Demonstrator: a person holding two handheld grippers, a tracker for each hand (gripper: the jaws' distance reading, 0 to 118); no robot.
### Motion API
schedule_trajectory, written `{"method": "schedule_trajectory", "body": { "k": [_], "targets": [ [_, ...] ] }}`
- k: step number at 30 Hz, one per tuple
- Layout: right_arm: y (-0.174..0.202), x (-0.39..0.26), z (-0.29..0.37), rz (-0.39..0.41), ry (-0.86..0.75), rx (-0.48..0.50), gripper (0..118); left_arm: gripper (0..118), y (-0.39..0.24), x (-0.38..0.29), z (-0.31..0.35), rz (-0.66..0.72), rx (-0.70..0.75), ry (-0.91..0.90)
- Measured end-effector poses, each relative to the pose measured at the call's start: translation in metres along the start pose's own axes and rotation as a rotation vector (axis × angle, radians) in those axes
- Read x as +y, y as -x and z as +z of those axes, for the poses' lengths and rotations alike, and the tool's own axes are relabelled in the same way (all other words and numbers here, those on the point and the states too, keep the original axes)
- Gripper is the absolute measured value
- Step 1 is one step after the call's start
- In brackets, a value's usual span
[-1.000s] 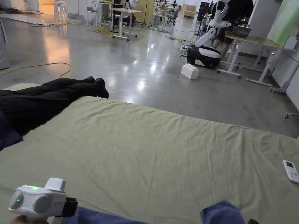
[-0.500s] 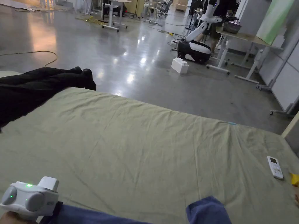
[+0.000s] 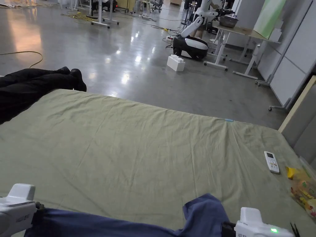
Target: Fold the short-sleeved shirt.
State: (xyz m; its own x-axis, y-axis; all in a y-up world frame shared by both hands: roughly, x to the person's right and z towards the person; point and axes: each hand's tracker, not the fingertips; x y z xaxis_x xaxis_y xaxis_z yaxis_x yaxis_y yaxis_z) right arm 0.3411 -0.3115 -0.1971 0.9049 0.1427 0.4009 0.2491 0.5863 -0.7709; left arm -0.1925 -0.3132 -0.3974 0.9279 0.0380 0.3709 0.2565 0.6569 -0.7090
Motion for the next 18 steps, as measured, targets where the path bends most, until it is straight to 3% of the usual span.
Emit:
{"method": "schedule_trajectory", "body": {
  "k": [4, 7, 9, 11, 12, 13, 14, 18],
  "targets": [
    [-0.005, 0.009, -0.043, 0.002, 0.057, -0.019, 78, 5, -0.007, 0.003, 0.019, -0.019, 0.002, -0.038],
    [-0.007, 0.013, -0.069, -0.003, 0.118, -0.029, 77, 5, -0.012, 0.003, 0.027, -0.020, 0.004, -0.044],
    [-0.008, 0.013, -0.080, 0.000, 0.163, 0.001, 63, 5, -0.011, 0.002, 0.026, -0.016, 0.002, -0.036],
    [-0.010, 0.011, -0.083, -0.030, 0.159, 0.040, 57, 5, -0.013, -0.001, 0.026, -0.022, 0.009, -0.030],
    [-0.010, 0.012, -0.080, -0.029, 0.156, 0.025, 41, 5, -0.007, -0.001, 0.020, -0.025, 0.010, -0.025],
    [-0.010, 0.012, -0.077, -0.026, 0.149, 0.034, 15, 5, -0.007, -0.003, 0.019, -0.026, 0.012, -0.022],
    [-0.009, 0.010, -0.076, -0.016, 0.128, 0.041, 1, 5, -0.007, -0.005, 0.019, -0.027, 0.014, -0.022],
    [-0.006, 0.005, -0.065, 0.025, 0.112, 0.034, 1, 5, -0.006, -0.005, 0.016, -0.038, 0.016, -0.005]
  ]
}}
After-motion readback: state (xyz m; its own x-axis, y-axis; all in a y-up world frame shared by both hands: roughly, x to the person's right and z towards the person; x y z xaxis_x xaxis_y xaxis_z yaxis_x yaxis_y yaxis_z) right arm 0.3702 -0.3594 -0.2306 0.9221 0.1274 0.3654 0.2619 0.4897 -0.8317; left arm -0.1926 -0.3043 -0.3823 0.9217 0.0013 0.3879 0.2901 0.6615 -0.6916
